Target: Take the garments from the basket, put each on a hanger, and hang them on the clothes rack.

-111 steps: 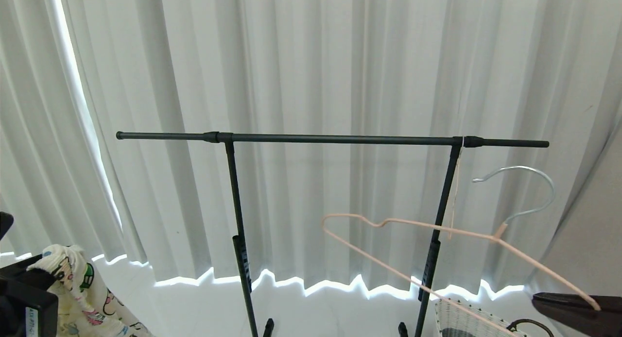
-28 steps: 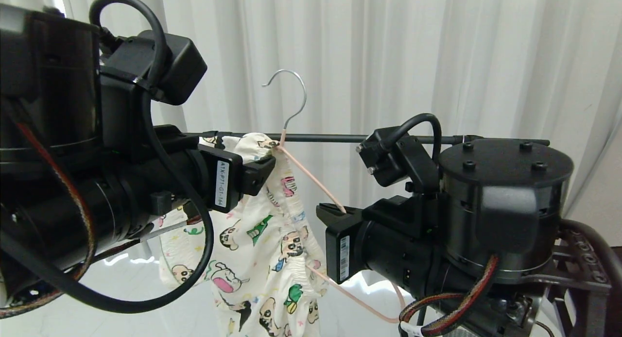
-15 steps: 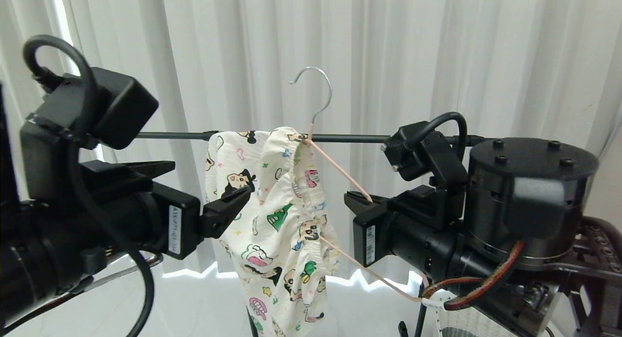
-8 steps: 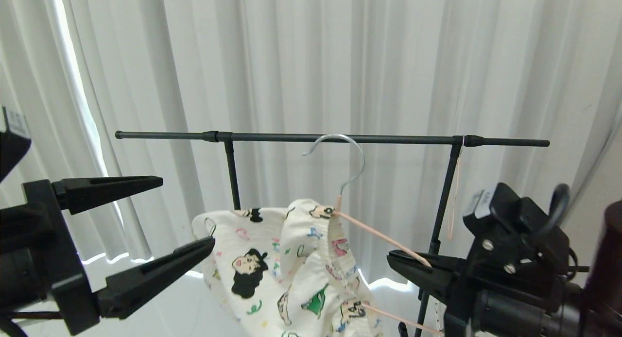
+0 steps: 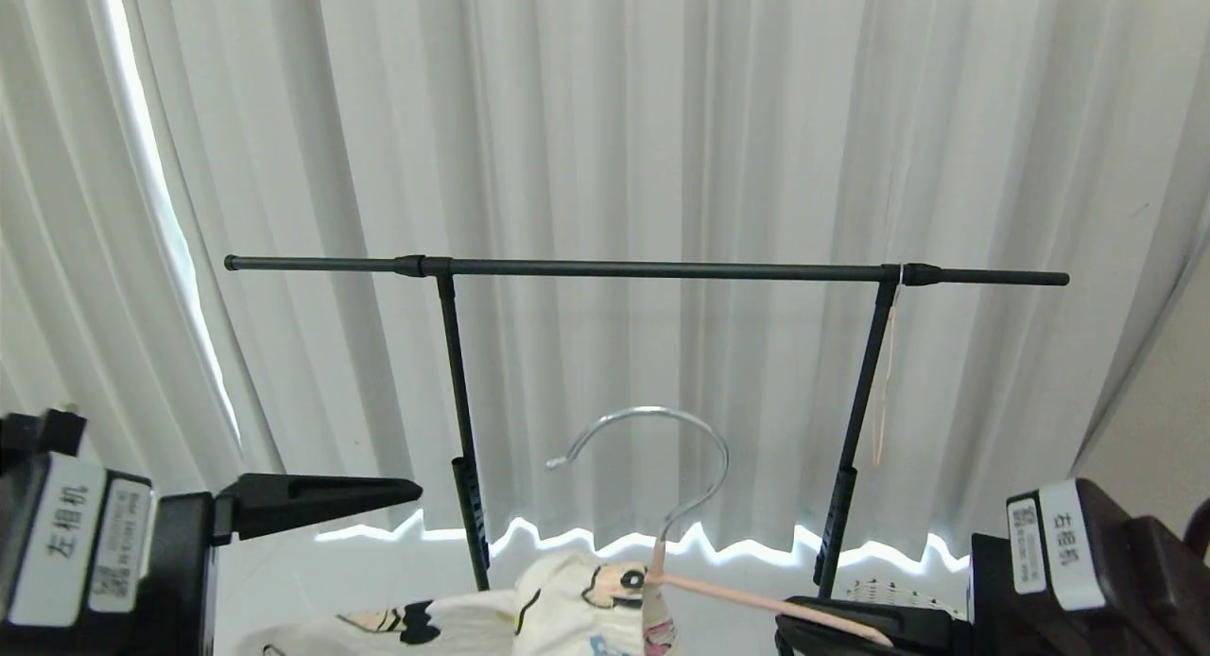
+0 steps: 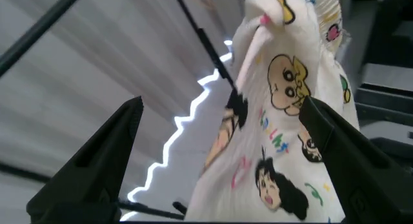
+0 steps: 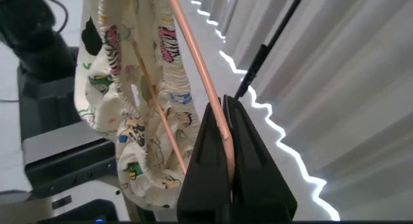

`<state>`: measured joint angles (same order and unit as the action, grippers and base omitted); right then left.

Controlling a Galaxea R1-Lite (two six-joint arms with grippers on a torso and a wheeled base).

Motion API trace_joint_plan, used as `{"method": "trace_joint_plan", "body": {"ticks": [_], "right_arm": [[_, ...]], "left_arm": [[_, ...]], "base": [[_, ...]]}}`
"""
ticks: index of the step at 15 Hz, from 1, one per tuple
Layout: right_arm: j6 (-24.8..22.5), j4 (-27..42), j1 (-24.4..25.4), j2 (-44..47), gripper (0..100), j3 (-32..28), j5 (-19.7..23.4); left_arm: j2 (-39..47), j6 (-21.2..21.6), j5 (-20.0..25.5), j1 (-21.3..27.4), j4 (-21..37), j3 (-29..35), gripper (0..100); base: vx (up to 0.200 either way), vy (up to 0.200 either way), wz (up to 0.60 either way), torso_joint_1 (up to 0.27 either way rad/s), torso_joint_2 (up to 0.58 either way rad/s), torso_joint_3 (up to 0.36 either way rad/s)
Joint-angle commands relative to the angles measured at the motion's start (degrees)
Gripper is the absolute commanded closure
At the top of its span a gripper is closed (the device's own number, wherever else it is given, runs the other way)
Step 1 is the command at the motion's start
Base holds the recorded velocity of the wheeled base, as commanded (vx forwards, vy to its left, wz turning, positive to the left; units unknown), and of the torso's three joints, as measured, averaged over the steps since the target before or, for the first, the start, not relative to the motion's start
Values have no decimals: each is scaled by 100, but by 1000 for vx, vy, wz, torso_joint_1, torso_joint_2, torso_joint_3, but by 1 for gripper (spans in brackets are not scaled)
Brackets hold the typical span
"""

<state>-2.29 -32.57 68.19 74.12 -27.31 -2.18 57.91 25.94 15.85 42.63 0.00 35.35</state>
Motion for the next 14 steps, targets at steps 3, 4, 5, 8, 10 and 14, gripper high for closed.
{"method": "trace_joint_plan", "body": {"ticks": [3,4,5,8,10,14], "right_arm": [[1,-3,265,24,100,41,-10],[-8,-3,265,24,100,41,-10],[-8,-3,265,24,100,50,-10],[-26,-3,265,15,100,41,-2],[-87,-3,265,6,100,41,-10],[-96,-12,265,-11,100,32,-10]], "left_arm": [[573,-10,32,369,0,7,0],[678,-28,94,527,0,-55,0],[749,-28,129,527,0,-99,0],[880,-28,208,527,0,-108,0],[924,-19,199,527,0,-116,100],[889,-1,199,527,0,-169,100]], "base": [[0,0,0,0,0,0],[0,0,0,0,0,0],[0,0,0,0,0,0],[0,0,0,0,0,0],[0,0,0,0,0,0],[0,0,0,0,0,0]]}}
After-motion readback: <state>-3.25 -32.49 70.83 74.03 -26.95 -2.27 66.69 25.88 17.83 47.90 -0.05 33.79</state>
